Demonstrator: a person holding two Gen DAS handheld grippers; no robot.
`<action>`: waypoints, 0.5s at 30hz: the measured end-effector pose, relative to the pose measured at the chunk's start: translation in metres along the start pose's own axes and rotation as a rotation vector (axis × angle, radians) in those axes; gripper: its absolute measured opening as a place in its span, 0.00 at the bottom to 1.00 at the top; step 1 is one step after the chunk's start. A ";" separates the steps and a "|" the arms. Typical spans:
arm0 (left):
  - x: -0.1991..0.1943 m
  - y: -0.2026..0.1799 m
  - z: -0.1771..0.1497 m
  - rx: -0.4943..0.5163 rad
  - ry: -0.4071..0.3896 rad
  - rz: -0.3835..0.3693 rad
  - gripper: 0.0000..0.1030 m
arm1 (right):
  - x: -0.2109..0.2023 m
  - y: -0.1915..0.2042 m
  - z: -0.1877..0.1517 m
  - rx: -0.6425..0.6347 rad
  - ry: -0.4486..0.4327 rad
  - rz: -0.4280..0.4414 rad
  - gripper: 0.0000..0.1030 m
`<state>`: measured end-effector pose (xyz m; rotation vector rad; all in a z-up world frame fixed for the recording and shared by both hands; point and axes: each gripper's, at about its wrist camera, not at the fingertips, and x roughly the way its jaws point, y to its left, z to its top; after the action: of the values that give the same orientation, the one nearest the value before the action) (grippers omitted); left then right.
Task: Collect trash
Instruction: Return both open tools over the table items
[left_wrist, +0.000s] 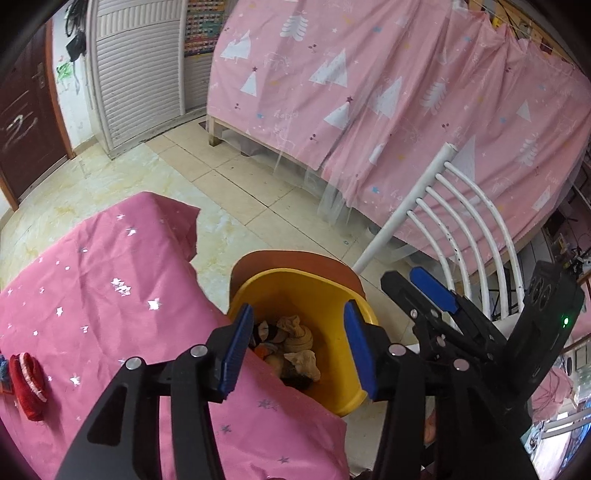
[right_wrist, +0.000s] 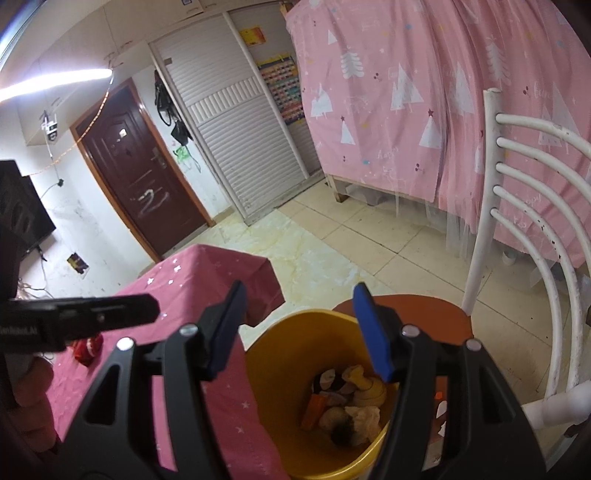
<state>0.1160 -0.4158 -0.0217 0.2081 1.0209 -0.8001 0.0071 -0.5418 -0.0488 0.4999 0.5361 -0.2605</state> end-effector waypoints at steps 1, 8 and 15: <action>-0.002 0.004 0.001 -0.004 -0.004 0.002 0.42 | 0.000 0.003 -0.001 -0.005 -0.001 0.007 0.63; -0.038 0.041 0.003 -0.046 -0.062 0.046 0.43 | 0.009 0.049 -0.007 -0.095 0.032 0.049 0.63; -0.073 0.090 0.000 -0.103 -0.122 0.094 0.46 | 0.021 0.109 -0.011 -0.181 0.059 0.101 0.65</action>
<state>0.1574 -0.3157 0.0207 0.1166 0.9277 -0.6656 0.0591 -0.4461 -0.0261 0.3587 0.5843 -0.0995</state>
